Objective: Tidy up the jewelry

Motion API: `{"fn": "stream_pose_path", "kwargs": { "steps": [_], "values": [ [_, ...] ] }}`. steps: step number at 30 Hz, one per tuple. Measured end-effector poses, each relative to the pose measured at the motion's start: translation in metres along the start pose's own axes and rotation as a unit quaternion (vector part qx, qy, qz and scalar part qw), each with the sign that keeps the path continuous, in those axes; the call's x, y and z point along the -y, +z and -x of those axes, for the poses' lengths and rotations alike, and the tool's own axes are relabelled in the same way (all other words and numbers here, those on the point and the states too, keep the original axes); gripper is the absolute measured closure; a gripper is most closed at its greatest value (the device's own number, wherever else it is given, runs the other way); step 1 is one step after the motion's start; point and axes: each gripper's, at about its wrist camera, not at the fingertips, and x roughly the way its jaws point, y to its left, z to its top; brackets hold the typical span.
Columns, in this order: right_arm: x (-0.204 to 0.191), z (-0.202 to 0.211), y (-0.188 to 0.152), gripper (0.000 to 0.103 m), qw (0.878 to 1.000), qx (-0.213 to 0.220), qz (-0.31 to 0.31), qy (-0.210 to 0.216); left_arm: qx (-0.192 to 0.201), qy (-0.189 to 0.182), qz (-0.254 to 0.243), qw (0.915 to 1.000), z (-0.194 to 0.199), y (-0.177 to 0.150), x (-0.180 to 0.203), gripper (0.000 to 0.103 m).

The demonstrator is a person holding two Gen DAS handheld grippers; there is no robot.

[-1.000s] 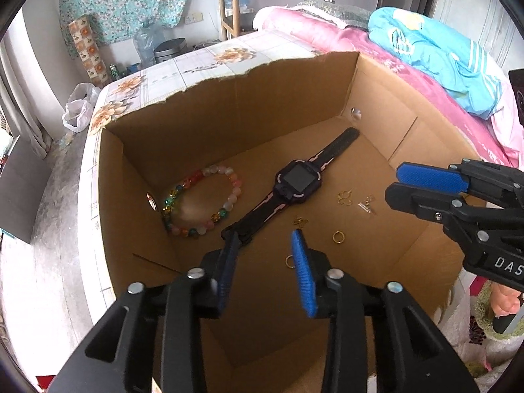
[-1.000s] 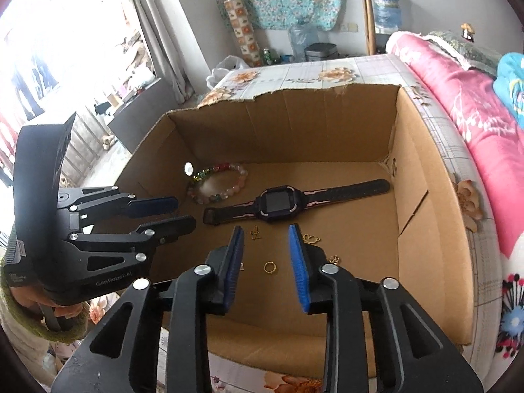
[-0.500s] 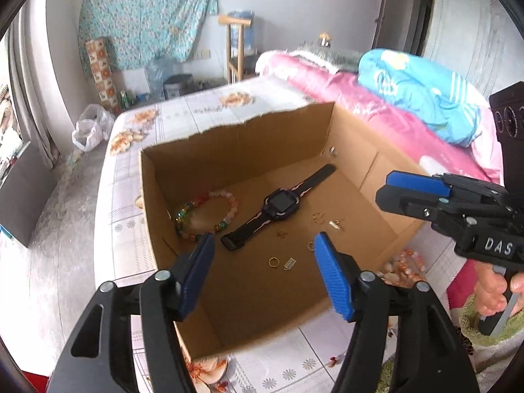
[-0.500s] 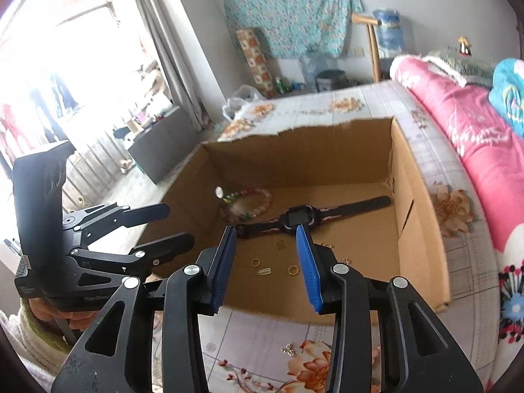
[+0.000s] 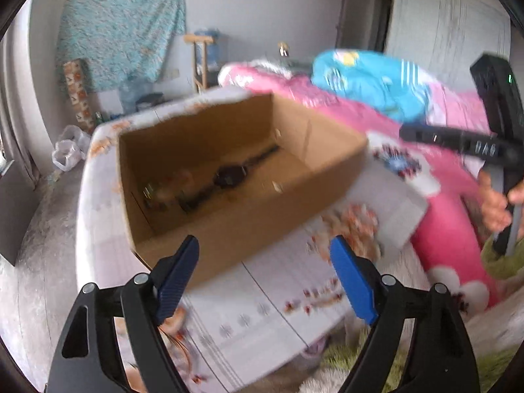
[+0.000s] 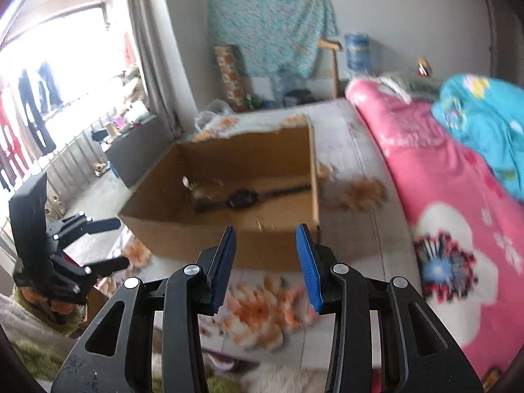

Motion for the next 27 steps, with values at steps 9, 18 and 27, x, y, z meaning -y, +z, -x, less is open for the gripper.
{"fn": "stream_pose_path", "kwargs": {
  "steps": [9,18,27],
  "values": [
    [0.009,-0.043,-0.049,0.066,0.994,-0.093,-0.018,-0.061,-0.120,0.037,0.008,0.9921,-0.075,-0.028,0.019,0.023],
    [0.005,-0.087,-0.069,0.066,0.987,-0.142,-0.002,-0.075,-0.174,0.079,0.050,0.9803,-0.111,-0.028,0.015,0.022],
    [0.009,-0.108,-0.072,0.066,0.984,-0.162,0.000,-0.080,-0.175,0.092,0.056,0.9787,-0.122,-0.024,0.024,0.013]
  ]
}}
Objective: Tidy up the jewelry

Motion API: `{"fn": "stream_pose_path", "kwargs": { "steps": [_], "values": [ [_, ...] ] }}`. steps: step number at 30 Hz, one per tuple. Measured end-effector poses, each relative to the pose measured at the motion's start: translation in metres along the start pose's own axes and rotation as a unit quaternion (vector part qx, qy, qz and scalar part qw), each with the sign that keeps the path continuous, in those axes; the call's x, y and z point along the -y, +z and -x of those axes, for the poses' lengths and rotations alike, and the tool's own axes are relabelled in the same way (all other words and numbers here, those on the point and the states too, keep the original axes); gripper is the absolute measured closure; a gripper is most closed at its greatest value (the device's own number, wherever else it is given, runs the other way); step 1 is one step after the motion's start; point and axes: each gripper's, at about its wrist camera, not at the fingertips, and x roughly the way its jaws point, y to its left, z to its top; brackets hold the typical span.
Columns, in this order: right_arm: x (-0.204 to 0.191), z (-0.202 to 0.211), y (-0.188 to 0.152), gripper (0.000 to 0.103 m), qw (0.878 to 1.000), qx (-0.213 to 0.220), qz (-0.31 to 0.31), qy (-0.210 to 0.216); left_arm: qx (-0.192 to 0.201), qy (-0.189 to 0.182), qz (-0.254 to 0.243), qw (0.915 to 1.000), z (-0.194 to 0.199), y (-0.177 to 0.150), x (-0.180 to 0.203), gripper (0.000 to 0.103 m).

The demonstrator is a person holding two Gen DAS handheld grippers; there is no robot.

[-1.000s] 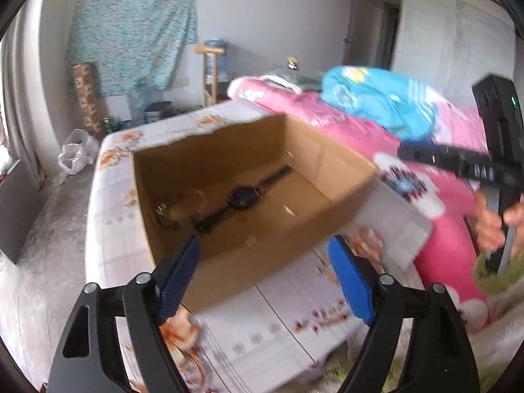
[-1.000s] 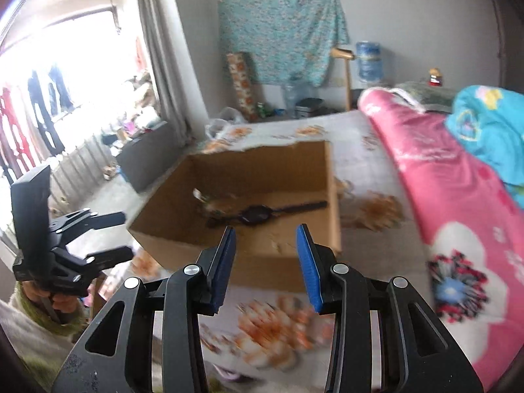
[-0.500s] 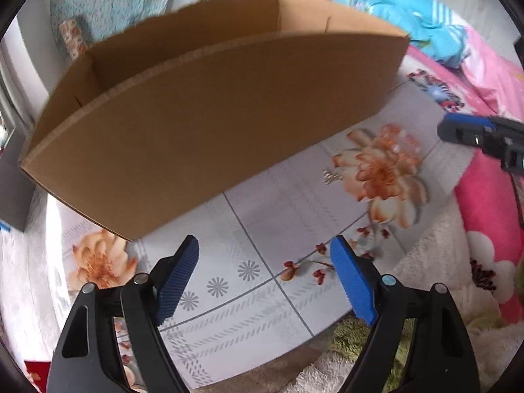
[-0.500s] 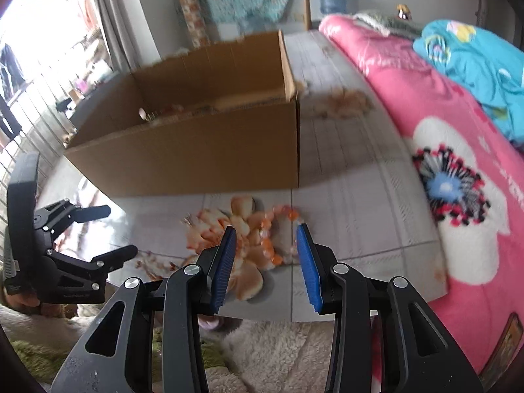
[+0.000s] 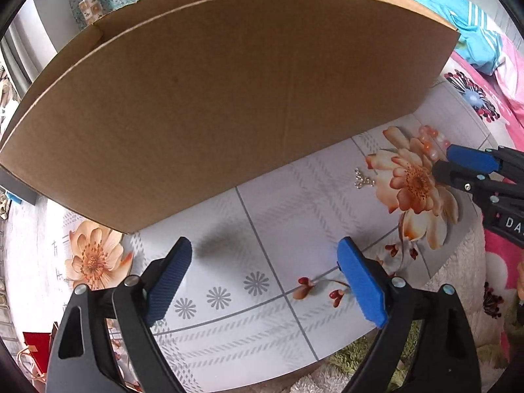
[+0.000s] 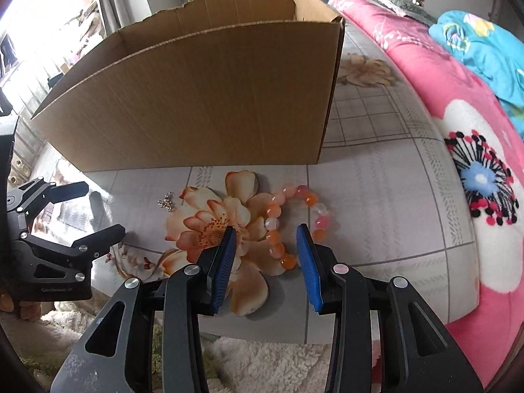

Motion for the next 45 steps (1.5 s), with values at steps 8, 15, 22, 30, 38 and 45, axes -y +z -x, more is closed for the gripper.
{"fn": "stream_pose_path", "kwargs": {
  "steps": [8,15,22,30,38,45],
  "values": [
    [0.002,-0.009,0.007,0.070,1.000,-0.002,0.008,-0.013,-0.005,-0.002,0.007,1.0000,-0.006,0.004,-0.003,0.010],
    [0.004,-0.013,0.015,0.074,1.000,0.001,0.002,-0.021,-0.005,-0.001,0.011,0.9999,-0.007,0.007,-0.005,0.009],
    [-0.004,-0.014,0.015,0.079,0.999,0.003,0.022,-0.031,-0.004,-0.001,0.012,0.9999,-0.008,0.007,-0.006,0.007],
    [-0.020,-0.007,0.011,0.091,1.000,-0.005,0.023,-0.012,0.000,-0.006,0.019,0.9998,-0.012,0.002,-0.009,0.006],
    [-0.012,0.003,0.015,0.090,1.000,0.006,0.002,0.009,0.005,-0.007,0.017,0.9998,-0.011,-0.001,-0.014,0.006],
    [-0.020,-0.004,0.016,0.095,1.000,-0.001,0.018,-0.007,0.025,-0.011,0.005,0.9996,-0.008,-0.006,-0.013,0.006]
  ]
}}
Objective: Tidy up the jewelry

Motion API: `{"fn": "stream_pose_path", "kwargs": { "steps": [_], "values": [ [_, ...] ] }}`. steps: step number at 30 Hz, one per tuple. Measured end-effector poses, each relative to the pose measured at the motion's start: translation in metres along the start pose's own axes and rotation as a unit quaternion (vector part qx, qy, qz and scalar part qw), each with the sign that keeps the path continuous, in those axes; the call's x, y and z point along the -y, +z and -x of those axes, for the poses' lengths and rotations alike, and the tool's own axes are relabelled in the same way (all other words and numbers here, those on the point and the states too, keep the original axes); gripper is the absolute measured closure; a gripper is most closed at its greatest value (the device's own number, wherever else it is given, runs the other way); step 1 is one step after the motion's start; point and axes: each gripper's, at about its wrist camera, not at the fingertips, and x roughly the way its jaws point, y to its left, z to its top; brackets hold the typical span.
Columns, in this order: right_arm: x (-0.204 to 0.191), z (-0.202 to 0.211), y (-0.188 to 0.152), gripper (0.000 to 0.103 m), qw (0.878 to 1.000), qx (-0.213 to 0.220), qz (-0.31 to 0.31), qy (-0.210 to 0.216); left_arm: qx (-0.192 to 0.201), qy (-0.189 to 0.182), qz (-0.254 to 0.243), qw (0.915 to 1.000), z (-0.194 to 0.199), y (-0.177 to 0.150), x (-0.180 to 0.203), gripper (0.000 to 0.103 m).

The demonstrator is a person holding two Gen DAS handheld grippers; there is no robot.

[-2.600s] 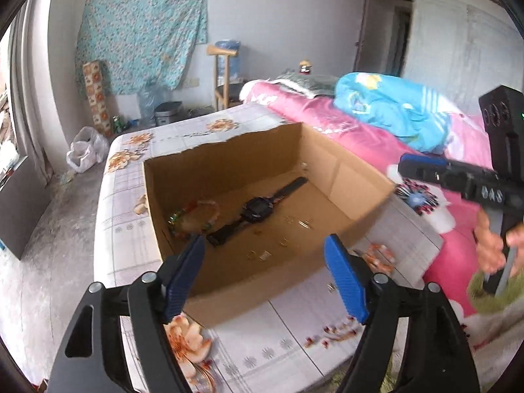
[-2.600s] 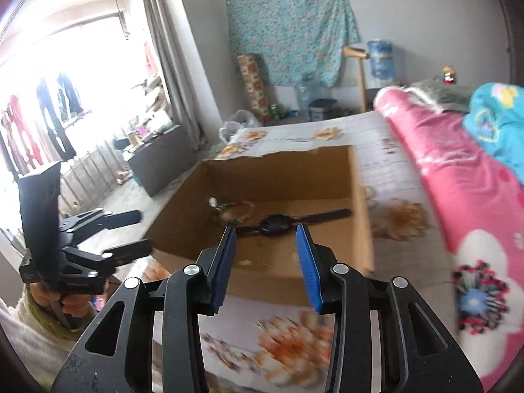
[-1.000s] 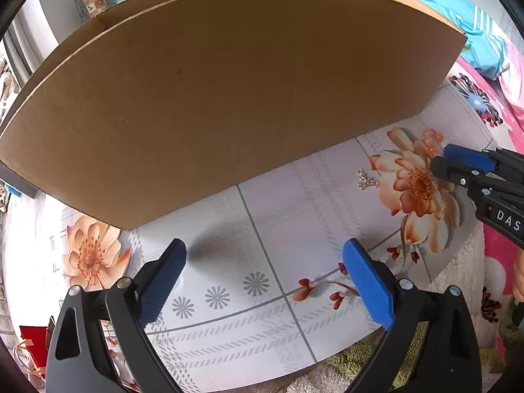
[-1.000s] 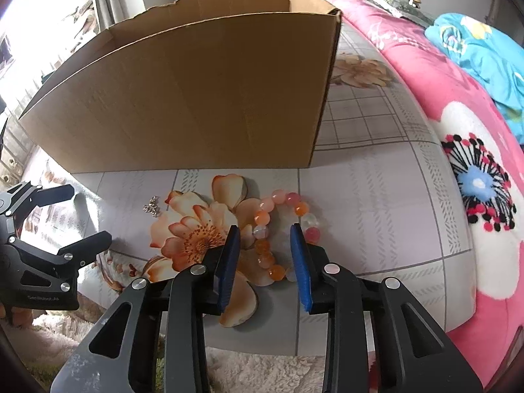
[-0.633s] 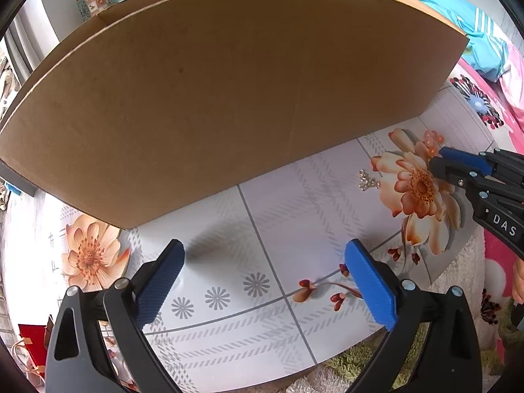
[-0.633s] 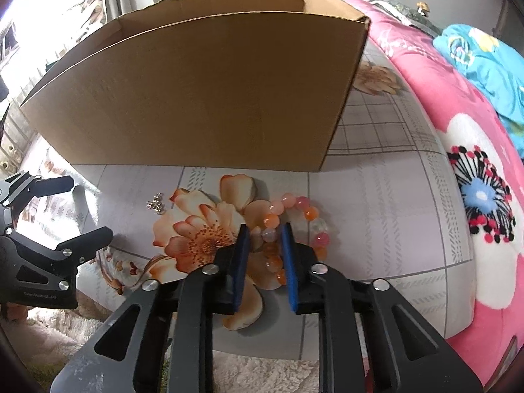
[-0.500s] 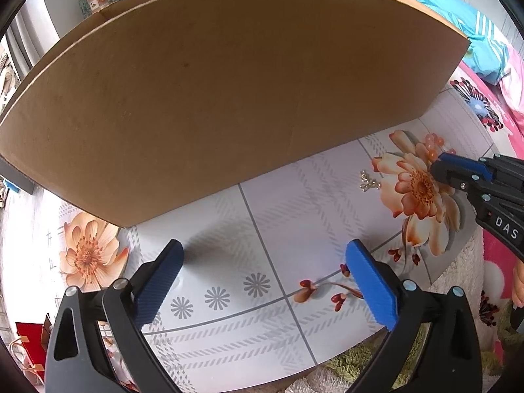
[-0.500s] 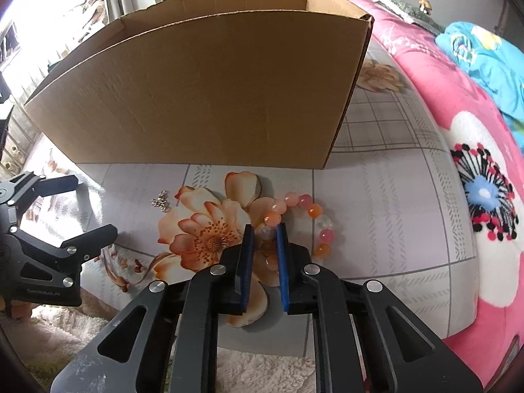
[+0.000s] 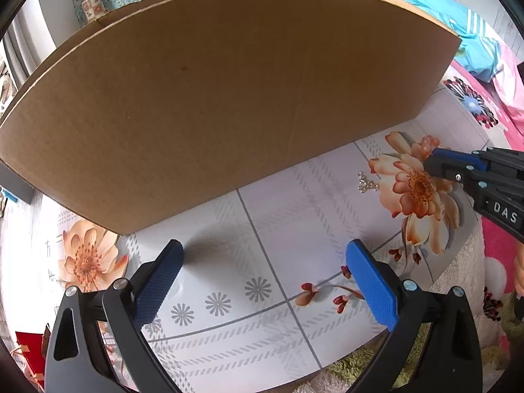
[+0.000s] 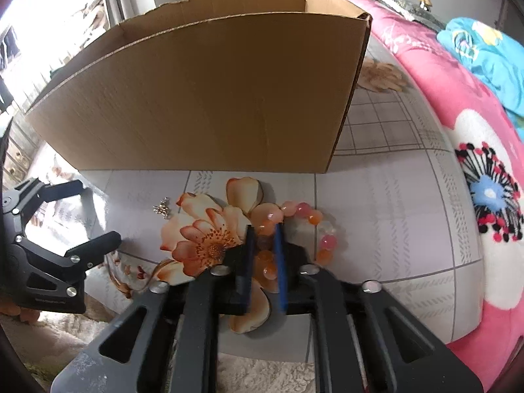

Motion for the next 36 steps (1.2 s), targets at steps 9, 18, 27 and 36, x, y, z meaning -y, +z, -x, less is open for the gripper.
{"fn": "stream_pose_path", "kwargs": {
  "steps": [9,18,27,36],
  "values": [
    [0.026,0.005,-0.004,0.096,0.996,0.005,-0.072,0.045,0.073,-0.063,-0.060,0.9935,0.024,-0.002,0.018,0.030],
    [0.044,0.010,-0.007,0.095,0.994,0.016,-0.091,0.065,0.075,-0.107,-0.103,0.9860,0.021,0.011,0.043,0.075],
    [0.050,0.007,-0.011,0.095,0.992,0.021,-0.096,0.078,0.055,-0.098,-0.119,0.9864,0.002,0.021,0.050,0.087],
    [0.053,0.008,-0.013,0.096,0.990,0.027,-0.108,0.091,0.062,-0.090,-0.122,0.9865,0.003,0.022,0.045,0.103]
  ]
}}
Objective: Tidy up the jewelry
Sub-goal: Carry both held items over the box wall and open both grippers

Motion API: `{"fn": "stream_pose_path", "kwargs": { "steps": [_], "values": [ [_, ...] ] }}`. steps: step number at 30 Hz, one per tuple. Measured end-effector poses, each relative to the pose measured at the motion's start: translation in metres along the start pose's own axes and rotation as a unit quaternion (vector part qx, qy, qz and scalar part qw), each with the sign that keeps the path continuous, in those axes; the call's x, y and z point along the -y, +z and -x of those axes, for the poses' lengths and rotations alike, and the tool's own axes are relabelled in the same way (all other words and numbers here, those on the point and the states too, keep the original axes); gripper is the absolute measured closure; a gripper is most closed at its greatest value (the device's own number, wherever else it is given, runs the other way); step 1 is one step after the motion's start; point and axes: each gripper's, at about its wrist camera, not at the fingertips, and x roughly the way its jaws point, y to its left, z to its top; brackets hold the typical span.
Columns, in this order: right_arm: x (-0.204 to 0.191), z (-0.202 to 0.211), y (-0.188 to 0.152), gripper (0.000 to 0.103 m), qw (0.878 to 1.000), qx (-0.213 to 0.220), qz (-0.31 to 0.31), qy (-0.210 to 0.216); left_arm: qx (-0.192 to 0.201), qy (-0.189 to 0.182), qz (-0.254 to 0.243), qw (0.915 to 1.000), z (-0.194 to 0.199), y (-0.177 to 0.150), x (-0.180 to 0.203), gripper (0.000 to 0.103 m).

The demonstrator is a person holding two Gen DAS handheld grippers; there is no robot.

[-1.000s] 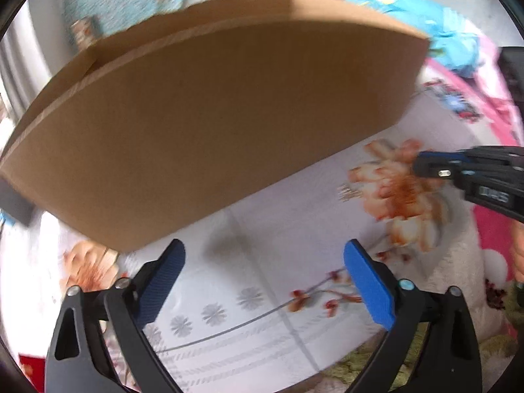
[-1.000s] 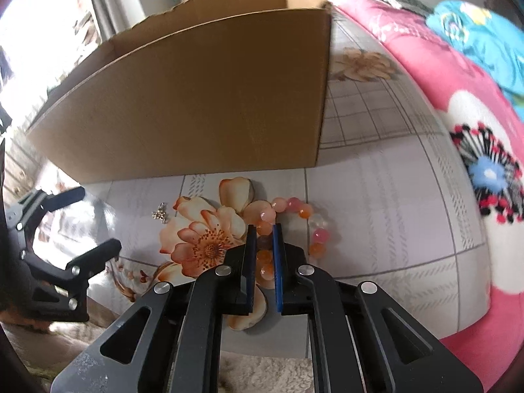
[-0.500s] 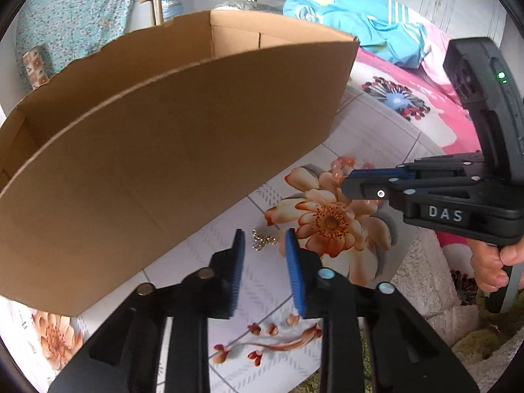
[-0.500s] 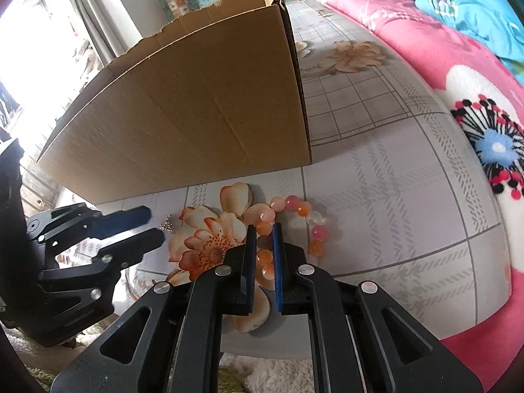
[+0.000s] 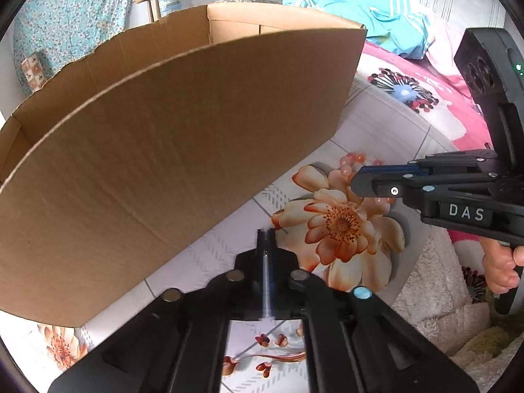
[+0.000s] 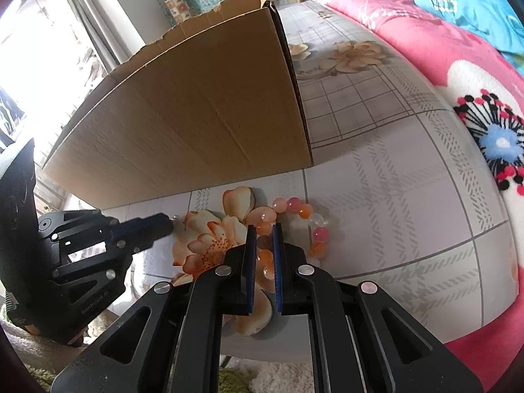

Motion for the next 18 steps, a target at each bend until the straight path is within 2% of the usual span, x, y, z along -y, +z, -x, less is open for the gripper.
{"fn": "stream_pose_path", "kwargs": {
  "steps": [10,18],
  "values": [
    [0.013,0.029,0.005,0.096,0.998,0.031,-0.027,0.040,0.036,-0.017,0.023,0.9990,0.040,-0.003,-0.013,0.103],
    [0.021,0.068,0.007,0.096,0.992,0.072,-0.048,0.089,0.076,-0.054,0.047,0.9945,0.088,0.005,-0.021,0.103]
  ]
}}
